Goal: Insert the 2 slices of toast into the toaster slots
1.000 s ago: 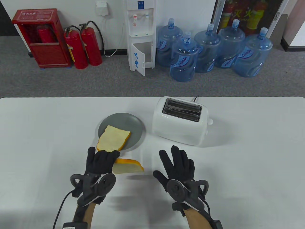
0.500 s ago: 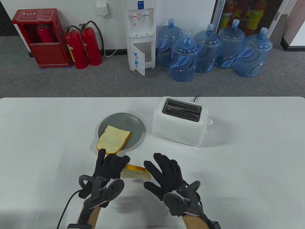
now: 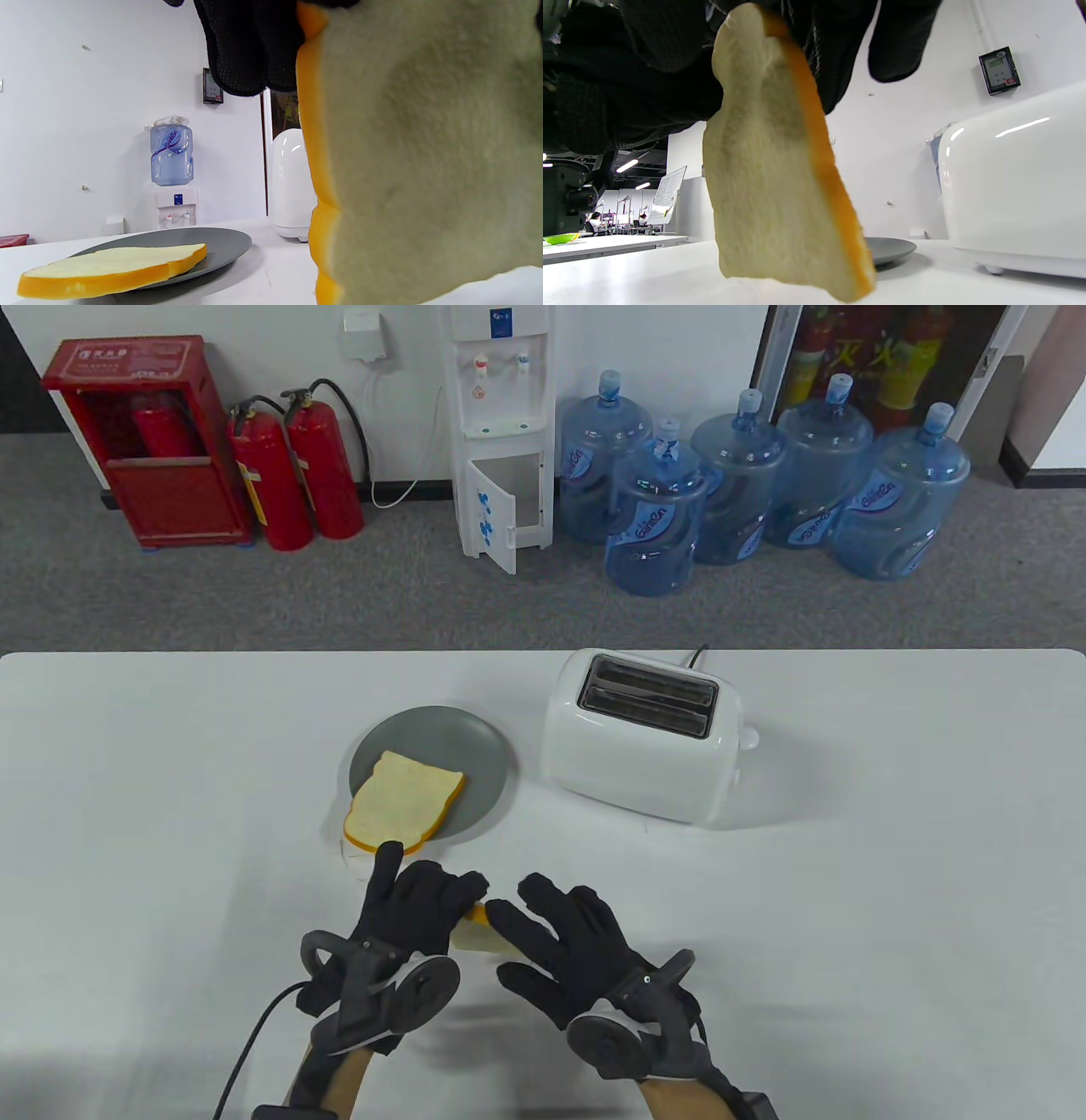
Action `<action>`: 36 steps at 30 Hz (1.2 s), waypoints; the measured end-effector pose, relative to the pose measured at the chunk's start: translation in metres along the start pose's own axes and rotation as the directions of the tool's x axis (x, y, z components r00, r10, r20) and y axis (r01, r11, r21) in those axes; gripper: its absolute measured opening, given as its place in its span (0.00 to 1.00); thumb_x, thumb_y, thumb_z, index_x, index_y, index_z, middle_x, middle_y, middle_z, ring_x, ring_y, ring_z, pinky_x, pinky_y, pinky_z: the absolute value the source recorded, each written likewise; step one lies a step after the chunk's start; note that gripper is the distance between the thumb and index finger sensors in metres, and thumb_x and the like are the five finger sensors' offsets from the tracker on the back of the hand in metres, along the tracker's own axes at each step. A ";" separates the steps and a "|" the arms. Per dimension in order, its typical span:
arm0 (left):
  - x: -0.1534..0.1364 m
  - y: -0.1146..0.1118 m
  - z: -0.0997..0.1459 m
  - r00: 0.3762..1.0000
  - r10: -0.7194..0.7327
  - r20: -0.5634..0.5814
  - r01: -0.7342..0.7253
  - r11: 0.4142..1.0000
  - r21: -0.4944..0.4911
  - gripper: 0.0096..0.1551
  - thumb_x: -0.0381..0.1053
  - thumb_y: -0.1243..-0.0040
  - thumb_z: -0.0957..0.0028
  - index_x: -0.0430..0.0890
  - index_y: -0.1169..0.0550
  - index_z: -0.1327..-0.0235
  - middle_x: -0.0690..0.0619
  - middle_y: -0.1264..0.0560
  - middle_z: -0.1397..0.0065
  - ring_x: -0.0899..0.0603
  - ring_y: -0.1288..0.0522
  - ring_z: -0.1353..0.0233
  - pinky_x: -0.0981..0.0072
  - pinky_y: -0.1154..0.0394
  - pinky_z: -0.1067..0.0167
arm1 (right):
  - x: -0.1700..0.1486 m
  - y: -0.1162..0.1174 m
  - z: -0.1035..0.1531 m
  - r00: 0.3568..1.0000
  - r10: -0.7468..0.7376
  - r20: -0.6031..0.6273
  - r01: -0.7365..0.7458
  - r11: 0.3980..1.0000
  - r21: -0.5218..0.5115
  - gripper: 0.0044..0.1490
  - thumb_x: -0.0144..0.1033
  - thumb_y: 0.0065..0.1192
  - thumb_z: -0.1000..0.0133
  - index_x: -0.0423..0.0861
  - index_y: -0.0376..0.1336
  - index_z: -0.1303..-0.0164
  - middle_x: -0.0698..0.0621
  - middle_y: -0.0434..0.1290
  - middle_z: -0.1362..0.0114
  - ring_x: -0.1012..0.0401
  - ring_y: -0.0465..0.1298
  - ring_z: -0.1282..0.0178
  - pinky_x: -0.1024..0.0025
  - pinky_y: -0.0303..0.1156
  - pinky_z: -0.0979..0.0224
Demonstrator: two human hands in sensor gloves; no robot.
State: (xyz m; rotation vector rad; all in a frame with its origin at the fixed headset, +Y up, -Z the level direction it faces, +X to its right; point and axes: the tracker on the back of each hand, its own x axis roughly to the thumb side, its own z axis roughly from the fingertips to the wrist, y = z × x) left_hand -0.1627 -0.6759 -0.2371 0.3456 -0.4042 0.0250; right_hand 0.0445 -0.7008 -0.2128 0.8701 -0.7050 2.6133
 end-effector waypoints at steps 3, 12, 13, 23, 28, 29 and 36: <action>0.000 -0.001 0.000 1.000 0.010 0.001 -0.010 1.000 -0.005 0.26 0.47 0.56 0.41 0.64 0.30 0.30 0.61 0.23 0.36 0.49 0.24 0.24 0.45 0.48 0.18 | 0.001 0.000 -0.001 1.000 -0.004 0.004 0.004 1.000 0.001 0.45 0.59 0.55 0.32 0.69 0.36 0.12 0.47 0.56 0.09 0.60 0.78 0.22 0.53 0.72 0.17; 0.003 -0.002 0.000 1.000 0.021 0.012 -0.020 0.999 -0.029 0.26 0.47 0.56 0.41 0.64 0.29 0.30 0.62 0.23 0.36 0.49 0.24 0.24 0.44 0.49 0.18 | 0.003 0.003 -0.001 1.000 0.015 0.016 -0.015 1.000 0.004 0.40 0.47 0.59 0.30 0.67 0.44 0.13 0.49 0.62 0.13 0.64 0.82 0.30 0.57 0.77 0.21; 0.003 -0.002 0.000 1.000 0.023 0.013 -0.022 0.999 -0.028 0.26 0.47 0.56 0.41 0.64 0.29 0.30 0.62 0.23 0.36 0.49 0.24 0.24 0.44 0.49 0.18 | 0.004 0.003 -0.001 1.000 0.015 0.017 -0.015 1.000 0.004 0.39 0.46 0.60 0.30 0.67 0.44 0.13 0.49 0.62 0.13 0.64 0.82 0.30 0.58 0.77 0.21; 0.005 -0.002 0.001 0.997 0.060 0.037 -0.059 0.998 -0.035 0.27 0.49 0.55 0.41 0.64 0.30 0.27 0.62 0.22 0.36 0.50 0.24 0.24 0.42 0.51 0.18 | 0.005 -0.003 0.000 1.000 -0.008 0.027 0.009 0.999 -0.035 0.35 0.42 0.67 0.32 0.64 0.53 0.17 0.53 0.69 0.19 0.66 0.87 0.38 0.60 0.83 0.26; 0.005 -0.003 0.003 0.994 0.083 0.068 -0.083 0.997 0.000 0.29 0.50 0.54 0.40 0.62 0.33 0.23 0.62 0.23 0.34 0.49 0.24 0.23 0.40 0.51 0.18 | 0.002 -0.004 0.000 1.000 -0.022 0.009 0.023 0.998 -0.055 0.34 0.43 0.69 0.33 0.63 0.55 0.19 0.54 0.71 0.21 0.67 0.88 0.40 0.62 0.84 0.27; 0.005 -0.003 0.003 0.995 0.071 0.073 -0.072 0.997 0.008 0.29 0.50 0.54 0.40 0.62 0.33 0.23 0.62 0.23 0.34 0.49 0.24 0.23 0.40 0.50 0.18 | 0.002 -0.005 0.000 1.000 -0.022 0.006 0.023 0.998 -0.058 0.34 0.43 0.69 0.33 0.63 0.55 0.19 0.54 0.71 0.22 0.67 0.88 0.41 0.62 0.84 0.28; 0.007 -0.001 0.006 0.995 0.035 0.094 -0.040 0.998 0.052 0.30 0.51 0.54 0.40 0.62 0.34 0.22 0.63 0.24 0.28 0.49 0.26 0.18 0.37 0.49 0.19 | -0.001 -0.007 0.000 0.999 -0.046 -0.024 0.044 0.996 -0.082 0.33 0.42 0.69 0.33 0.61 0.56 0.20 0.54 0.72 0.23 0.67 0.89 0.42 0.62 0.85 0.29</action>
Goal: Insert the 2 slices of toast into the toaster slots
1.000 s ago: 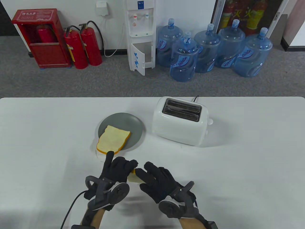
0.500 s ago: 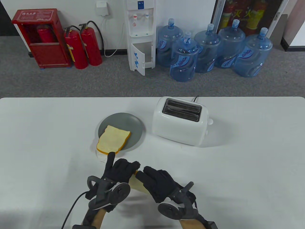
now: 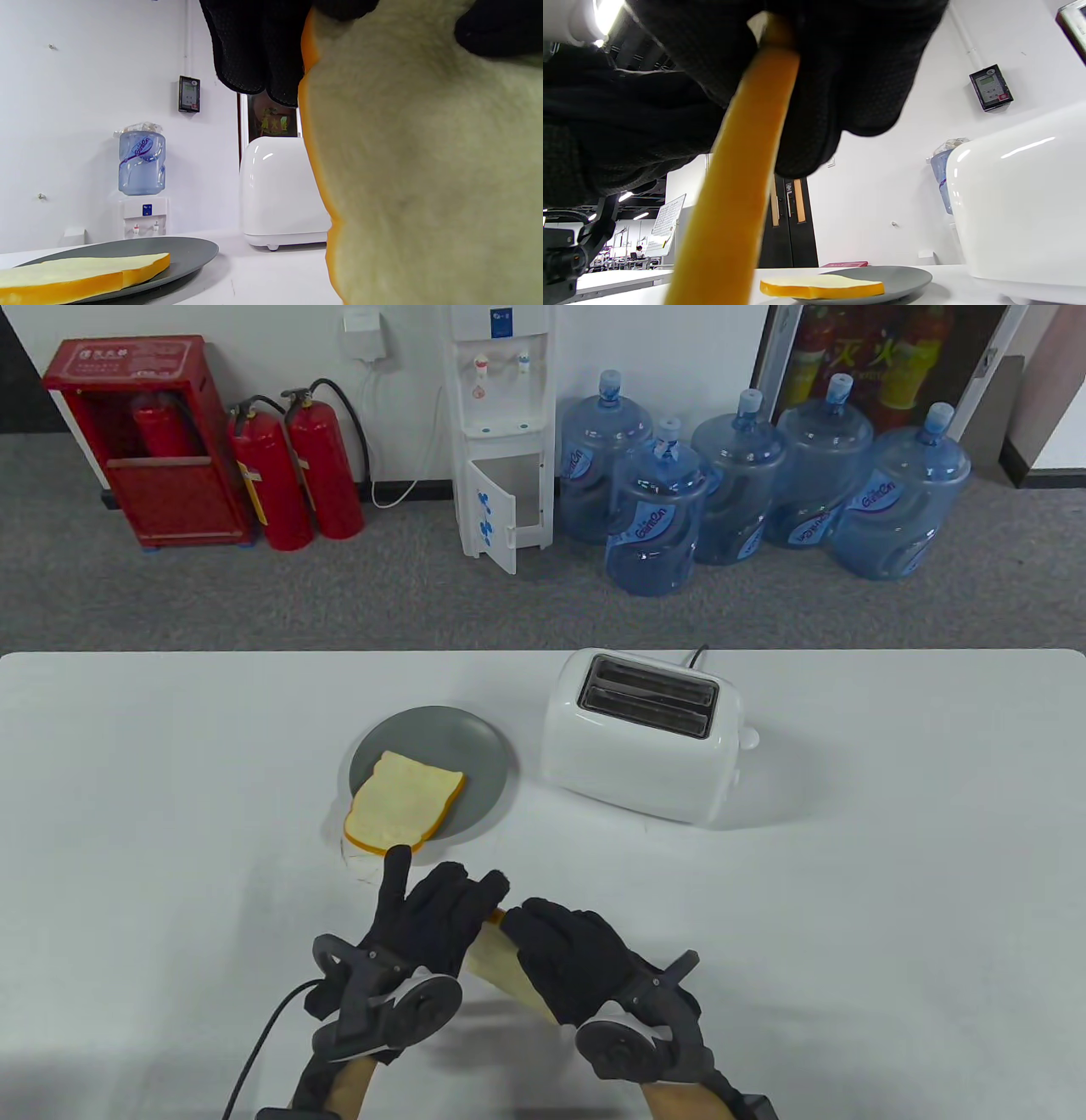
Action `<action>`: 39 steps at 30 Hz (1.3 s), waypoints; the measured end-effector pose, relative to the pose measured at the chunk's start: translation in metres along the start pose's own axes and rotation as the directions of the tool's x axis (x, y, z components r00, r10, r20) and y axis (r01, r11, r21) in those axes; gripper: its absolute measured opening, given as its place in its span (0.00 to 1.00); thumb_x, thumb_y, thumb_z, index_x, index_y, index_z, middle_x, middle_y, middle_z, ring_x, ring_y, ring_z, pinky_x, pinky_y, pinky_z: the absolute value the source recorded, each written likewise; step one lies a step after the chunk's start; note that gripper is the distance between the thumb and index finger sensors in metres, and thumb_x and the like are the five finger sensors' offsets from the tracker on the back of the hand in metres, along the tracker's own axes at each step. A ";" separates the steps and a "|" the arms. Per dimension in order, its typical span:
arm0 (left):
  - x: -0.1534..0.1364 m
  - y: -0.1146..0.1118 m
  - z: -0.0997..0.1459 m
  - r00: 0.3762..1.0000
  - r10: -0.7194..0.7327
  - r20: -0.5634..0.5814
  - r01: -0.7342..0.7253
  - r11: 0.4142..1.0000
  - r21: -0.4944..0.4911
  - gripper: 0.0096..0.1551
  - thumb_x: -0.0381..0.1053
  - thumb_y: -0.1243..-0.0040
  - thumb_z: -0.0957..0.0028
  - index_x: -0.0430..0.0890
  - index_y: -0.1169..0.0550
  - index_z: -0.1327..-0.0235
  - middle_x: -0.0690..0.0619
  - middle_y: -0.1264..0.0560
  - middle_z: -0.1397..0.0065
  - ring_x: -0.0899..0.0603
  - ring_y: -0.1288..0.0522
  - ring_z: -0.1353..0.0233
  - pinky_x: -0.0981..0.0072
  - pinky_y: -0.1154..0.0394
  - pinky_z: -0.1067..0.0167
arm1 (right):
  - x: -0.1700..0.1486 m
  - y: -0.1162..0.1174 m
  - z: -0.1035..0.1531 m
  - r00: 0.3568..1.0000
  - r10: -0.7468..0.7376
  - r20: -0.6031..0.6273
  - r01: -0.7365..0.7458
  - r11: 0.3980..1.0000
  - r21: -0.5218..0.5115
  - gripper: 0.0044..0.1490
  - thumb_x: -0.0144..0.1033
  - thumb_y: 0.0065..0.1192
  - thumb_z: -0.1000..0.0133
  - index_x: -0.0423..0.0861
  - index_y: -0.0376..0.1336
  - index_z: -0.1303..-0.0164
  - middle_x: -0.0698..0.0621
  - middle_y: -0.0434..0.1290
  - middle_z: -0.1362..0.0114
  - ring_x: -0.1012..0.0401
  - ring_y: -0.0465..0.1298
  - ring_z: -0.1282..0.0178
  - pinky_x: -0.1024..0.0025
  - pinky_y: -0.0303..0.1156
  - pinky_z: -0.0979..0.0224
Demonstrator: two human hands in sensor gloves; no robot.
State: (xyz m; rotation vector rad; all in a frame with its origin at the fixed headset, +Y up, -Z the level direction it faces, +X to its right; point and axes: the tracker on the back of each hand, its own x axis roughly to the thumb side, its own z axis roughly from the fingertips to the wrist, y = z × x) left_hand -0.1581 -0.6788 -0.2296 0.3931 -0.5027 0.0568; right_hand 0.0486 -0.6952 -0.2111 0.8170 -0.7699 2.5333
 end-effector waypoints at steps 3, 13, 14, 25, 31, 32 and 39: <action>0.001 0.000 0.000 1.000 -0.013 0.005 0.013 1.000 0.010 0.30 0.51 0.54 0.40 0.62 0.35 0.21 0.63 0.25 0.26 0.48 0.27 0.16 0.37 0.49 0.19 | 0.000 -0.001 0.000 1.000 0.014 -0.003 -0.014 1.000 -0.004 0.33 0.41 0.69 0.33 0.62 0.56 0.20 0.54 0.72 0.23 0.67 0.89 0.43 0.62 0.85 0.29; -0.015 0.006 0.005 0.994 -0.025 -0.102 0.032 0.997 0.069 0.30 0.55 0.50 0.39 0.60 0.35 0.21 0.61 0.28 0.22 0.45 0.32 0.14 0.35 0.50 0.20 | -0.003 -0.005 -0.001 0.999 0.031 -0.021 -0.031 0.999 -0.024 0.34 0.42 0.69 0.33 0.60 0.55 0.20 0.54 0.72 0.24 0.67 0.89 0.43 0.62 0.85 0.30; -0.017 0.006 0.005 0.992 -0.030 -0.120 0.039 0.997 0.071 0.31 0.56 0.50 0.39 0.60 0.36 0.19 0.60 0.29 0.20 0.44 0.33 0.13 0.35 0.51 0.20 | -0.003 -0.005 -0.001 0.999 0.034 -0.021 -0.035 0.999 -0.025 0.34 0.42 0.69 0.33 0.60 0.55 0.20 0.54 0.72 0.24 0.67 0.89 0.43 0.62 0.85 0.30; -0.037 0.007 0.010 0.933 -0.080 -0.351 0.117 0.989 0.085 0.41 0.66 0.53 0.39 0.60 0.46 0.14 0.51 0.48 0.09 0.35 0.55 0.10 0.30 0.58 0.23 | -0.004 -0.006 -0.001 0.998 0.059 -0.022 -0.059 0.998 -0.023 0.34 0.42 0.69 0.33 0.60 0.55 0.20 0.53 0.72 0.23 0.66 0.88 0.43 0.61 0.84 0.30; -0.048 0.000 0.012 0.905 -0.116 -0.410 0.131 0.991 0.009 0.44 0.71 0.56 0.41 0.61 0.49 0.12 0.50 0.53 0.08 0.31 0.62 0.11 0.28 0.61 0.25 | -0.003 -0.007 -0.001 0.998 0.064 -0.022 -0.064 0.998 -0.022 0.34 0.42 0.69 0.33 0.60 0.55 0.19 0.53 0.72 0.23 0.66 0.88 0.43 0.61 0.84 0.30; -0.051 -0.002 0.013 0.898 -0.119 -0.423 0.127 0.992 -0.009 0.44 0.71 0.56 0.41 0.61 0.50 0.12 0.50 0.54 0.08 0.31 0.62 0.12 0.28 0.62 0.25 | -0.003 -0.007 -0.001 0.998 0.063 -0.022 -0.064 0.998 -0.021 0.34 0.42 0.69 0.33 0.60 0.55 0.19 0.53 0.72 0.23 0.66 0.88 0.43 0.61 0.84 0.30; -0.071 -0.015 0.019 0.860 -0.152 -0.488 0.115 0.988 -0.105 0.45 0.73 0.57 0.42 0.62 0.52 0.12 0.50 0.56 0.08 0.31 0.65 0.13 0.28 0.64 0.26 | -0.003 -0.007 -0.002 0.997 0.067 -0.024 -0.068 0.998 -0.015 0.34 0.42 0.69 0.33 0.59 0.55 0.20 0.53 0.72 0.23 0.66 0.88 0.43 0.61 0.84 0.30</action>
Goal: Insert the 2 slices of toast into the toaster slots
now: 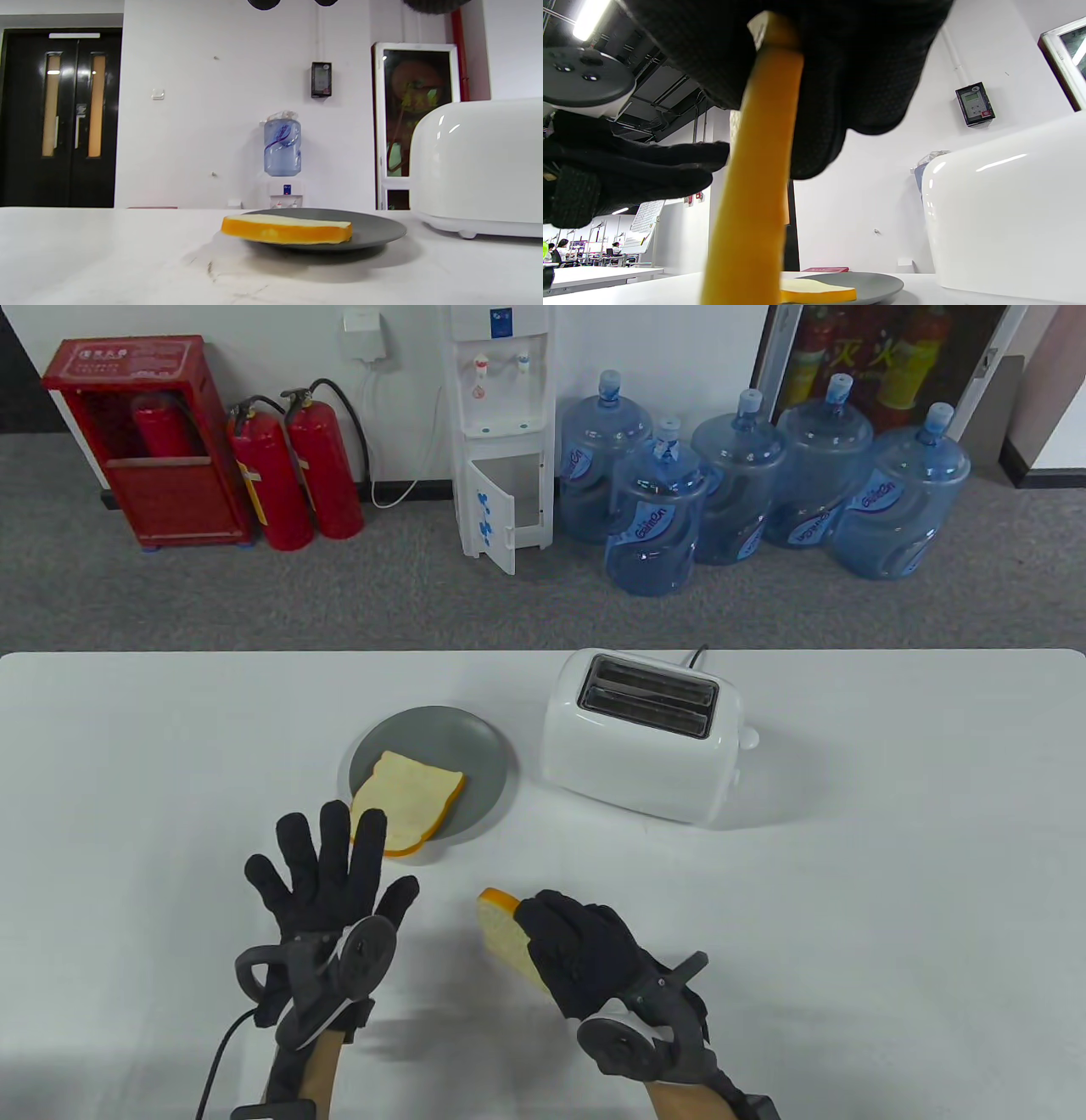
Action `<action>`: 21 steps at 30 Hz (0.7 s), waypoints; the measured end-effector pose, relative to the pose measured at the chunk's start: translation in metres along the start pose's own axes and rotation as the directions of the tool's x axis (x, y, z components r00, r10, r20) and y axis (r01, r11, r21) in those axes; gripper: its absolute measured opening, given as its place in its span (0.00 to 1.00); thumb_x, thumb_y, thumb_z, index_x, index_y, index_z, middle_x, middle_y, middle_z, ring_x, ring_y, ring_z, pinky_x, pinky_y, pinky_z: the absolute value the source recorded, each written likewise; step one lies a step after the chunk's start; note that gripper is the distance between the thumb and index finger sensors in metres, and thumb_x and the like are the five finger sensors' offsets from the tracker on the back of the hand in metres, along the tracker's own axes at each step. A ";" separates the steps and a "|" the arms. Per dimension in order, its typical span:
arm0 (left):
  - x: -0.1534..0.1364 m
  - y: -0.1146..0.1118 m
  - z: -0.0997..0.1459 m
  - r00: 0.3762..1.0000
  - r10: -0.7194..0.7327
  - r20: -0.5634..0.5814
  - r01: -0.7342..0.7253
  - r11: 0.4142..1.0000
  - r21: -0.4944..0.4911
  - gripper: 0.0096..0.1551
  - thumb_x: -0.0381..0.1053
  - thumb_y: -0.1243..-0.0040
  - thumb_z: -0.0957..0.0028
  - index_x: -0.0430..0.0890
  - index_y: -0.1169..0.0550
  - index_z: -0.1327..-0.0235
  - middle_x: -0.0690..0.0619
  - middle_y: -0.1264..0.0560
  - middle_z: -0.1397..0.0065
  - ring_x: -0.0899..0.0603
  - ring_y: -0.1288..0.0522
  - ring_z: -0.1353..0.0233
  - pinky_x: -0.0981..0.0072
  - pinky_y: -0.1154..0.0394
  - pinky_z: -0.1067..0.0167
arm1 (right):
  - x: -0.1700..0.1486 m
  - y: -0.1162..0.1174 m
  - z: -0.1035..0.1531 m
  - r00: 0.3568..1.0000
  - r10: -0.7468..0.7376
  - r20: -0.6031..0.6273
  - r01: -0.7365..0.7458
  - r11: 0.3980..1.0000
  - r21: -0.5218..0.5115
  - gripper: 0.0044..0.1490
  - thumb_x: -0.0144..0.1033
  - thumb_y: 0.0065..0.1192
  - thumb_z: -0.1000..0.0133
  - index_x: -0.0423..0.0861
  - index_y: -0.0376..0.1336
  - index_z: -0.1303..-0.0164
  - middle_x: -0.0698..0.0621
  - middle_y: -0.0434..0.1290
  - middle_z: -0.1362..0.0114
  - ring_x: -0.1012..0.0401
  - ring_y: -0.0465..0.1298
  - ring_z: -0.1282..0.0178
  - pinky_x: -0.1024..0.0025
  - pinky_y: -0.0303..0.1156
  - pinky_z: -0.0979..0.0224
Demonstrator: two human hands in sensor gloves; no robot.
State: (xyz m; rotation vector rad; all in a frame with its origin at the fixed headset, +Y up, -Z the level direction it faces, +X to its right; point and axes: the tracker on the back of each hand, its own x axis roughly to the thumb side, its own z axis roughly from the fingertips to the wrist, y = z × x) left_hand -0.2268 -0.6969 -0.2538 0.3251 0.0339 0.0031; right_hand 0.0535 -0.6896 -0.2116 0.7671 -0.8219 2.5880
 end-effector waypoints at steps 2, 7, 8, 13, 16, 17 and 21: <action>-0.004 -0.003 -0.001 1.000 0.004 -0.017 -0.004 1.000 -0.020 0.45 0.73 0.58 0.42 0.62 0.52 0.12 0.50 0.57 0.08 0.31 0.65 0.13 0.28 0.64 0.26 | 0.000 0.000 0.000 1.000 -0.001 0.000 0.001 1.000 -0.001 0.34 0.43 0.69 0.33 0.59 0.55 0.20 0.53 0.72 0.23 0.66 0.88 0.43 0.61 0.84 0.30; -0.011 -0.008 -0.002 0.999 0.026 -0.047 -0.028 0.998 -0.054 0.45 0.73 0.58 0.42 0.62 0.52 0.12 0.50 0.57 0.08 0.31 0.65 0.13 0.28 0.64 0.26 | 0.002 0.000 0.000 1.000 0.000 0.006 0.000 1.000 0.002 0.34 0.42 0.69 0.33 0.59 0.55 0.20 0.53 0.72 0.23 0.65 0.88 0.42 0.60 0.84 0.30; -0.011 -0.008 -0.002 0.999 0.026 -0.048 -0.029 0.998 -0.055 0.45 0.73 0.58 0.42 0.62 0.52 0.12 0.50 0.57 0.08 0.31 0.65 0.13 0.28 0.64 0.26 | 0.002 0.000 0.000 1.000 0.001 0.007 -0.001 1.000 0.002 0.34 0.42 0.69 0.33 0.59 0.55 0.20 0.53 0.72 0.23 0.65 0.88 0.42 0.60 0.84 0.29; -0.011 -0.010 -0.003 0.999 0.028 -0.041 -0.031 0.998 -0.057 0.45 0.73 0.58 0.42 0.62 0.52 0.12 0.50 0.57 0.08 0.31 0.65 0.13 0.28 0.64 0.26 | 0.002 -0.002 -0.001 1.000 0.008 0.007 -0.008 1.000 -0.005 0.34 0.42 0.69 0.33 0.60 0.55 0.20 0.53 0.72 0.23 0.65 0.88 0.42 0.59 0.84 0.29; -0.009 -0.011 -0.003 0.999 0.025 -0.034 -0.027 0.997 -0.067 0.45 0.73 0.58 0.42 0.62 0.52 0.12 0.50 0.57 0.08 0.31 0.65 0.13 0.28 0.64 0.26 | 0.003 -0.005 -0.002 1.000 0.001 0.002 -0.001 1.000 -0.017 0.34 0.42 0.69 0.33 0.60 0.55 0.20 0.53 0.72 0.23 0.65 0.88 0.42 0.59 0.84 0.29; -0.008 -0.010 -0.003 0.999 0.027 -0.033 -0.029 0.997 -0.071 0.45 0.73 0.58 0.42 0.62 0.52 0.12 0.50 0.56 0.08 0.31 0.65 0.13 0.28 0.64 0.26 | 0.004 -0.007 -0.002 1.000 -0.004 0.005 0.004 1.000 -0.023 0.34 0.42 0.69 0.33 0.59 0.55 0.20 0.53 0.72 0.23 0.65 0.88 0.42 0.59 0.84 0.29; -0.009 -0.010 -0.004 0.999 0.042 -0.030 -0.044 0.997 -0.067 0.45 0.73 0.58 0.41 0.62 0.52 0.12 0.50 0.56 0.08 0.31 0.65 0.13 0.29 0.64 0.26 | 0.011 -0.014 -0.007 1.000 0.002 0.020 -0.001 0.999 -0.043 0.34 0.42 0.69 0.33 0.60 0.55 0.20 0.54 0.72 0.23 0.65 0.88 0.41 0.59 0.83 0.28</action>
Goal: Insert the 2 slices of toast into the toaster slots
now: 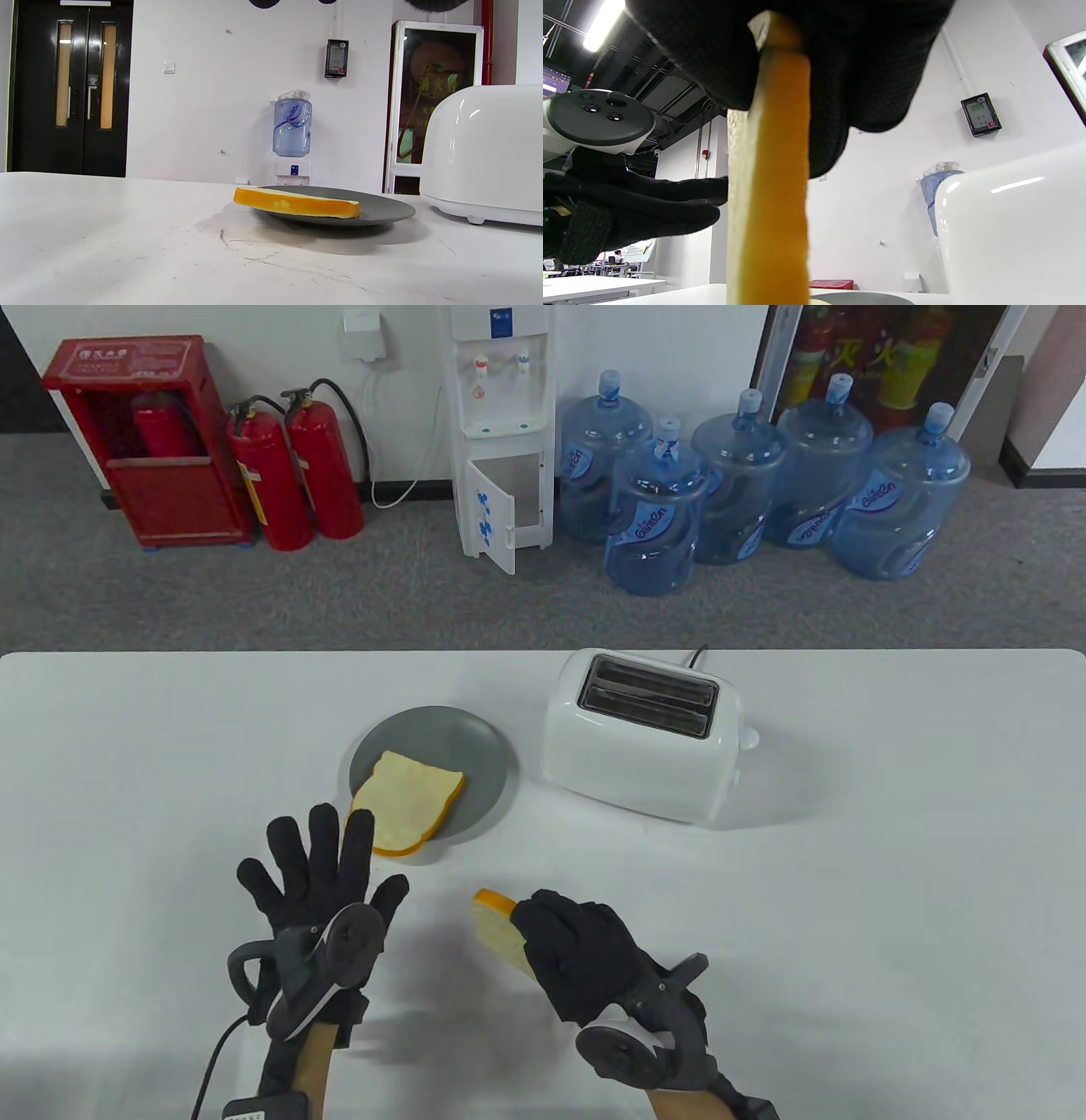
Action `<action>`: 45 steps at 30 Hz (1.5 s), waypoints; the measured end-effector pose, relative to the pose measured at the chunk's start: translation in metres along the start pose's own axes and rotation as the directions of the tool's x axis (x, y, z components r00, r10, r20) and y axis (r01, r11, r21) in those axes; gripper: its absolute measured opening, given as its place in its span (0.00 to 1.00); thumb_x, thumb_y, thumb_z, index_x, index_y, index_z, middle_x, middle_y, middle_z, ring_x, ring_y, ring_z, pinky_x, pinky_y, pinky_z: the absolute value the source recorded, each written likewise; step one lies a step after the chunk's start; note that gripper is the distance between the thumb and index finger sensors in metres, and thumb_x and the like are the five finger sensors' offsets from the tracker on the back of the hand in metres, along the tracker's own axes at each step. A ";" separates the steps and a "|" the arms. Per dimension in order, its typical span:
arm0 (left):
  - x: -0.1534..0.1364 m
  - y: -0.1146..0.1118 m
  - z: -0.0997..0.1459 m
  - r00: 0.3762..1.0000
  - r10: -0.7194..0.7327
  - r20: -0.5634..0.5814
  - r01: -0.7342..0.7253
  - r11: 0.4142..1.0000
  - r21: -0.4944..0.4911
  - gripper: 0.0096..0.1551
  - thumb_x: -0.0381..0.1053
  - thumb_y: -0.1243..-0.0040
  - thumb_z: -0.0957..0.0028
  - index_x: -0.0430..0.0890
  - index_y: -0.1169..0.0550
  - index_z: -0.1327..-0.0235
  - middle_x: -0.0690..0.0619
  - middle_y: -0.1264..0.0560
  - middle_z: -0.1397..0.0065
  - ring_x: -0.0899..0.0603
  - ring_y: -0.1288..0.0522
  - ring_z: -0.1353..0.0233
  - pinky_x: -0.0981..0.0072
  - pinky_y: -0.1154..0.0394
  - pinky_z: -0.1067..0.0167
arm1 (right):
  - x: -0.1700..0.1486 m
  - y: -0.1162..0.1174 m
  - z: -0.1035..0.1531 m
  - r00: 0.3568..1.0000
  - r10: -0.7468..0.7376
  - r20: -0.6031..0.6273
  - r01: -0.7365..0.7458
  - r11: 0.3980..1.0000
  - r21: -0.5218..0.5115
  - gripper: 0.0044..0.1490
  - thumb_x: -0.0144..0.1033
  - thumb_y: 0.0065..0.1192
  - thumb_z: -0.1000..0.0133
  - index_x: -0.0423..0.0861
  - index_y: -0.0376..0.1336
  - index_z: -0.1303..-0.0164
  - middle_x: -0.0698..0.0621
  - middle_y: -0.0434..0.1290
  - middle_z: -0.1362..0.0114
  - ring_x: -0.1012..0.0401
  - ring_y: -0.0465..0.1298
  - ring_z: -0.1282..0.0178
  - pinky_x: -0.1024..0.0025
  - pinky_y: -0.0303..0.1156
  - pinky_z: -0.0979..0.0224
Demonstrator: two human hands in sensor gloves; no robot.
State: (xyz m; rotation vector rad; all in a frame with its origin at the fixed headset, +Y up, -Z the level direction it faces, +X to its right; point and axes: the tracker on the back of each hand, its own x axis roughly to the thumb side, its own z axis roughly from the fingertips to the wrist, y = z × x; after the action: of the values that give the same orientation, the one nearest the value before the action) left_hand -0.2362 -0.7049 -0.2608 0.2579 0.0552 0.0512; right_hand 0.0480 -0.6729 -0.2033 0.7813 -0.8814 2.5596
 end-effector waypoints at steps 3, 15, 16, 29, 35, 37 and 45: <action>-0.002 -0.002 -0.001 1.000 0.006 -0.004 -0.006 1.000 -0.015 0.45 0.73 0.58 0.41 0.62 0.52 0.12 0.50 0.56 0.08 0.31 0.65 0.13 0.29 0.64 0.26 | 0.003 -0.005 -0.006 1.000 0.000 -0.003 0.000 1.000 -0.009 0.34 0.42 0.69 0.33 0.60 0.55 0.20 0.54 0.72 0.23 0.65 0.88 0.41 0.59 0.83 0.28; 0.001 -0.002 -0.002 1.000 0.000 0.010 0.000 1.000 -0.022 0.45 0.72 0.57 0.41 0.62 0.52 0.13 0.50 0.56 0.08 0.31 0.65 0.13 0.29 0.64 0.26 | -0.009 -0.047 -0.050 1.000 -0.009 -0.016 0.008 0.999 -0.053 0.34 0.40 0.68 0.32 0.63 0.54 0.20 0.55 0.71 0.21 0.63 0.87 0.37 0.56 0.81 0.25; 0.001 -0.002 -0.002 1.000 -0.002 0.012 0.003 1.000 -0.023 0.45 0.72 0.57 0.41 0.62 0.52 0.12 0.50 0.56 0.08 0.31 0.65 0.13 0.29 0.64 0.26 | -0.012 -0.052 -0.056 1.000 -0.007 -0.022 0.006 0.998 -0.058 0.34 0.40 0.68 0.32 0.63 0.54 0.20 0.55 0.71 0.21 0.62 0.87 0.36 0.55 0.81 0.24; 0.003 -0.001 -0.002 1.000 -0.004 0.014 0.005 0.999 -0.040 0.45 0.71 0.57 0.41 0.62 0.53 0.12 0.50 0.56 0.08 0.31 0.65 0.13 0.29 0.65 0.26 | -0.058 -0.100 -0.103 0.982 0.010 -0.187 -0.033 0.992 -0.124 0.34 0.35 0.67 0.32 0.65 0.55 0.20 0.56 0.69 0.19 0.57 0.85 0.32 0.49 0.77 0.21; 0.004 0.000 -0.002 1.000 -0.017 0.021 0.018 0.998 -0.053 0.45 0.71 0.57 0.41 0.62 0.53 0.13 0.50 0.56 0.08 0.30 0.65 0.13 0.29 0.64 0.26 | -0.079 -0.131 -0.124 0.967 -0.012 -0.256 -0.038 0.981 -0.192 0.34 0.35 0.66 0.32 0.66 0.54 0.20 0.57 0.68 0.18 0.57 0.83 0.28 0.48 0.74 0.18; 0.004 0.000 -0.002 1.000 -0.020 0.024 0.021 0.998 -0.052 0.45 0.71 0.57 0.41 0.62 0.53 0.13 0.50 0.56 0.08 0.30 0.65 0.13 0.29 0.65 0.26 | -0.088 -0.137 -0.131 0.958 -0.012 -0.288 -0.046 0.980 -0.192 0.33 0.35 0.66 0.31 0.67 0.54 0.20 0.57 0.68 0.17 0.56 0.82 0.27 0.48 0.72 0.17; 0.003 -0.005 -0.006 0.998 -0.065 0.025 0.067 0.994 -0.084 0.45 0.72 0.57 0.41 0.62 0.53 0.13 0.50 0.56 0.08 0.31 0.65 0.13 0.29 0.65 0.26 | -0.120 -0.140 -0.156 0.918 -0.088 -0.387 0.011 0.980 -0.197 0.33 0.33 0.63 0.30 0.69 0.54 0.21 0.59 0.66 0.15 0.54 0.78 0.20 0.46 0.68 0.12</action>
State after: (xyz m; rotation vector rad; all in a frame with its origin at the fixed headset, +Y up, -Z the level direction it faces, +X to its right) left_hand -0.2338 -0.7084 -0.2676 0.1716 0.0392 -0.0152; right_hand 0.1469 -0.4811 -0.3123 0.2132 -0.9373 2.4147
